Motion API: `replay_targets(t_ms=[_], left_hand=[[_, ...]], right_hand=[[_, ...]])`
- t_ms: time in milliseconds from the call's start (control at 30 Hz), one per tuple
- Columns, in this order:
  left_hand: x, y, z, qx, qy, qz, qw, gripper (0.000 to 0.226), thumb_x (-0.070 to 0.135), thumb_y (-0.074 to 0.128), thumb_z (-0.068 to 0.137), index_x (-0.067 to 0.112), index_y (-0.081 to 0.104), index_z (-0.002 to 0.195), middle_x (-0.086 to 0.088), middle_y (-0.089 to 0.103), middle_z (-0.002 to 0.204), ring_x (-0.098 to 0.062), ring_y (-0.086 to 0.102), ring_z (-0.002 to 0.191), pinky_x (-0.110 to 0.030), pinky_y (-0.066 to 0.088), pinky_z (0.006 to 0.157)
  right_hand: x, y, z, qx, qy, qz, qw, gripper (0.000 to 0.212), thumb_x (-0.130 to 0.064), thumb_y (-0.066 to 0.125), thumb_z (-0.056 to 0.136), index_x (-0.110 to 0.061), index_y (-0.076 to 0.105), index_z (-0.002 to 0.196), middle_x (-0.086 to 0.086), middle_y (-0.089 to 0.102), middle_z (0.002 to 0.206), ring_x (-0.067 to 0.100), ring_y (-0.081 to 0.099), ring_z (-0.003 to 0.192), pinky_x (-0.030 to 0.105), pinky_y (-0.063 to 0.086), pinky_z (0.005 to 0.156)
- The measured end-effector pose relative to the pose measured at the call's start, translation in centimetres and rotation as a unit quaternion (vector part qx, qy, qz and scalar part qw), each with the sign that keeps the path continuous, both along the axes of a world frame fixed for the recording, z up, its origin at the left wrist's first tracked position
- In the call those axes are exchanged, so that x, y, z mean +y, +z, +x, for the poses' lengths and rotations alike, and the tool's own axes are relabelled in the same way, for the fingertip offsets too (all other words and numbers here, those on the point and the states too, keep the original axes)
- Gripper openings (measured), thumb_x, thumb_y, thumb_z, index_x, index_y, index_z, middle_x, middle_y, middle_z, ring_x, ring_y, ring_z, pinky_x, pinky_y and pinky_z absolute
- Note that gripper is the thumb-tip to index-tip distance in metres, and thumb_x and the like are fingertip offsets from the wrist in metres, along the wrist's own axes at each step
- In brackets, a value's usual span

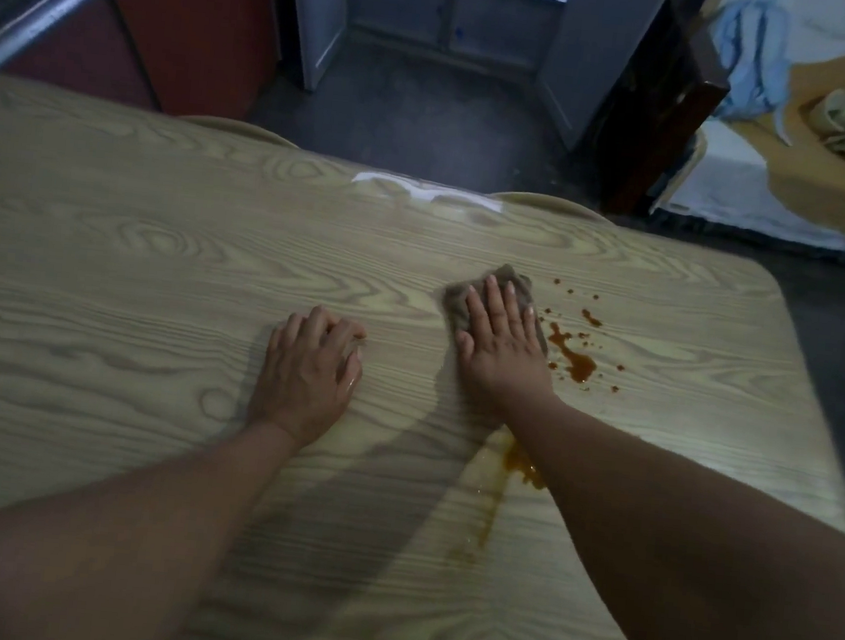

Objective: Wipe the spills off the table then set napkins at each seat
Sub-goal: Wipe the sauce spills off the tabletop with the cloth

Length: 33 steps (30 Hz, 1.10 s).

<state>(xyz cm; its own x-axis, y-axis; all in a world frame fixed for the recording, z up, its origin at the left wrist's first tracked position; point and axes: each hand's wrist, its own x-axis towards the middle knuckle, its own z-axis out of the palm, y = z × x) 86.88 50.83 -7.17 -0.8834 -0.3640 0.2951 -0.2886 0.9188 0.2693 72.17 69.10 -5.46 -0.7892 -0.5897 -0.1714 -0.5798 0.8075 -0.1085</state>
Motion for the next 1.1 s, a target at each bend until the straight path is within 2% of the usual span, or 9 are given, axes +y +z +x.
replay_targets(t_ms=[267, 400, 633, 733, 800, 867, 967, 1033, 1100], left_hand=[[0.3, 0.3, 0.2, 0.002, -0.005, 0.011, 1.000, 0.032, 0.039, 0.040, 0.087, 0.026, 0.061, 0.107, -0.002, 0.055, 0.101, -0.027, 0.051, 0.095, -0.040, 0.040, 0.083], [0.2, 0.3, 0.2, -0.008, -0.006, 0.010, 1.000, 0.032, 0.039, 0.039, 0.086, 0.028, 0.061, 0.107, -0.002, 0.055, 0.101, -0.027, 0.052, 0.094, -0.041, 0.041, 0.083], [1.0, 0.5, 0.1, -0.006, 0.007, 0.001, 1.000, 0.029, 0.036, 0.038, 0.083, 0.026, 0.059, 0.099, -0.004, 0.056, 0.102, -0.031, 0.052, 0.096, -0.042, 0.039, 0.082], [2.5, 0.9, -1.0, -0.027, 0.082, 0.035, 0.996, 0.021, 0.029, 0.044, 0.086, 0.020, 0.058, 0.099, -0.011, 0.056, 0.107, -0.035, 0.051, 0.103, -0.045, 0.038, 0.087], [3.8, 1.0, -2.0, -0.037, 0.109, 0.064, 0.991, 0.019, 0.025, 0.048, 0.088, 0.015, 0.057, 0.100, -0.015, 0.055, 0.111, -0.037, 0.049, 0.107, -0.046, 0.035, 0.091], [5.5, 1.1, -2.9, -0.028, 0.093, 0.071, 0.993, 0.021, 0.024, 0.046, 0.087, 0.012, 0.058, 0.100, -0.018, 0.056, 0.110, -0.038, 0.050, 0.106, -0.047, 0.036, 0.090], [8.2, 0.8, -3.9, -0.002, 0.049, 0.078, 0.996, 0.030, 0.028, 0.039, 0.084, 0.012, 0.060, 0.098, -0.019, 0.057, 0.104, -0.038, 0.051, 0.102, -0.046, 0.039, 0.086], [9.2, 0.5, -4.4, 0.008, 0.026, 0.069, 0.997, 0.030, 0.031, 0.038, 0.083, 0.015, 0.060, 0.096, -0.016, 0.057, 0.102, -0.037, 0.052, 0.098, -0.044, 0.040, 0.083], [9.5, 0.2, -4.6, 0.007, 0.022, 0.061, 0.998, 0.020, 0.028, 0.045, 0.084, 0.019, 0.059, 0.095, -0.013, 0.057, 0.102, -0.036, 0.052, 0.097, -0.043, 0.040, 0.082]], right_hand=[[-1.6, 0.1, 1.1, -0.034, -0.193, -0.011, 0.980, 0.063, -0.038, 0.014, 0.100, -0.014, -0.011, 0.154, 0.012, -0.024, 0.158, 0.028, -0.024, 0.146, 0.045, -0.015, 0.119], [-0.5, 0.2, 5.3, -0.035, -0.215, -0.016, 0.976, 0.064, -0.037, 0.013, 0.100, -0.013, -0.014, 0.153, 0.013, -0.027, 0.157, 0.028, -0.026, 0.145, 0.045, -0.015, 0.118], [3.3, 0.6, 12.3, -0.024, -0.082, -0.020, 0.996, 0.062, -0.039, 0.015, 0.101, -0.018, -0.012, 0.153, 0.009, -0.025, 0.158, 0.024, -0.026, 0.145, 0.044, -0.010, 0.120], [5.4, 0.4, 14.7, -0.029, 0.001, -0.020, 0.999, 0.062, -0.041, 0.014, 0.099, -0.023, -0.011, 0.152, 0.004, -0.023, 0.159, 0.021, -0.024, 0.146, 0.044, -0.008, 0.121], [7.0, 0.1, 16.3, -0.015, 0.055, -0.028, 0.998, 0.063, -0.042, 0.017, 0.096, -0.022, -0.002, 0.153, 0.005, -0.011, 0.162, 0.023, -0.013, 0.149, 0.045, 0.001, 0.122], [8.8, -0.1, 16.9, 0.015, 0.107, -0.042, 0.993, 0.063, -0.040, 0.026, 0.096, -0.019, 0.016, 0.154, 0.007, 0.006, 0.162, 0.026, 0.002, 0.150, 0.045, 0.007, 0.120], [11.3, -0.5, 15.8, 0.028, 0.204, -0.019, 0.978, 0.062, -0.039, 0.030, 0.098, -0.022, 0.011, 0.155, 0.004, 0.000, 0.163, 0.024, -0.004, 0.150, 0.040, -0.002, 0.118], [12.1, -0.3, 14.4, 0.040, 0.244, -0.018, 0.969, 0.062, -0.039, 0.032, 0.099, -0.022, 0.012, 0.155, 0.005, 0.001, 0.163, 0.023, -0.003, 0.150, 0.041, 0.000, 0.119], [12.3, -0.3, 13.1, 0.045, 0.248, -0.021, 0.968, 0.061, -0.039, 0.032, 0.099, -0.021, 0.017, 0.154, 0.006, 0.004, 0.163, 0.023, 0.000, 0.150, 0.042, 0.004, 0.119]])
